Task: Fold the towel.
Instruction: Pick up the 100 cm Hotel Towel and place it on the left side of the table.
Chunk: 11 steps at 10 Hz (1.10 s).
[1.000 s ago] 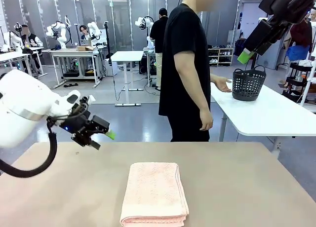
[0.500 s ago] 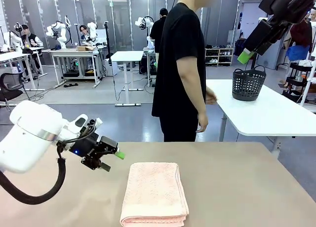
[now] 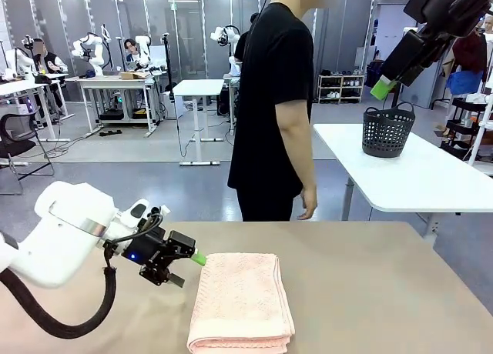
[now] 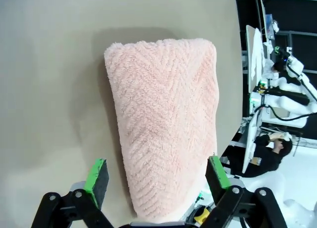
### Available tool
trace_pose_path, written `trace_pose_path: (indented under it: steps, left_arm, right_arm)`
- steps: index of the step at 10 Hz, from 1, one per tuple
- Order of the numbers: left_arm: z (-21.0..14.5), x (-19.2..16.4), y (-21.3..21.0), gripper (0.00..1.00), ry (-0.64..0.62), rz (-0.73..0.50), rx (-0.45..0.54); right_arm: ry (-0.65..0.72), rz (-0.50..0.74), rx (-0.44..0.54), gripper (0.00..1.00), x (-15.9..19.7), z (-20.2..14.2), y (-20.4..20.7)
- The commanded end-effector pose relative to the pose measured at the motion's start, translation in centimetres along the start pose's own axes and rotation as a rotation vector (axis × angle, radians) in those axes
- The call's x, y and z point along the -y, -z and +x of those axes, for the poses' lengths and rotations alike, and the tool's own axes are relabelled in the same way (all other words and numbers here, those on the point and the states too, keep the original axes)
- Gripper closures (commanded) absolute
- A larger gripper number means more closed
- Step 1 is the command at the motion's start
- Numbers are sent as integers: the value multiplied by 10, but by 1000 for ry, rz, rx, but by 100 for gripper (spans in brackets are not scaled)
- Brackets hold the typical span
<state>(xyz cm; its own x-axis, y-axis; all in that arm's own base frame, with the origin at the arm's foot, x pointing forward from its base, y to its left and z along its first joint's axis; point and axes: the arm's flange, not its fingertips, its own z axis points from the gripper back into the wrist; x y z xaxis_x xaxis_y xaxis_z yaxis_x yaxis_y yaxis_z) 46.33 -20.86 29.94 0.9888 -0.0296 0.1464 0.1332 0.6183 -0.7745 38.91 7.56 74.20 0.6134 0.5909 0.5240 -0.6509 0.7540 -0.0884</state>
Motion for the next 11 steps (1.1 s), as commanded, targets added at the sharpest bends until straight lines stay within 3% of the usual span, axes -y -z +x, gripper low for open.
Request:
trace_pose_path:
  steps: [1,6,7,8,9,10,11]
  left_arm:
    - [2,-5,22,0,14,-20,34]
    - [-1,-11,54,0,-10,-80,-5]
    - [-1,-11,54,9,-18,-104,-4]
    - [-2,-12,54,31,-25,-97,1]
    - [-3,-13,56,67,-28,-93,-10]
    - [-3,-12,55,90,-27,-91,-11]
    - [-3,-12,54,100,-26,-90,-9]
  right_arm:
    - [7,0,1,0,0,0,0]
    - [7,0,1,0,0,0,0]
    - [7,0,1,0,0,0,0]
    - [7,0,1,0,0,0,0]
    - [7,0,1,0,0,0,0]
    - [7,0,1,0,0,0,0]
    - [7,0,1,0,0,0,0]
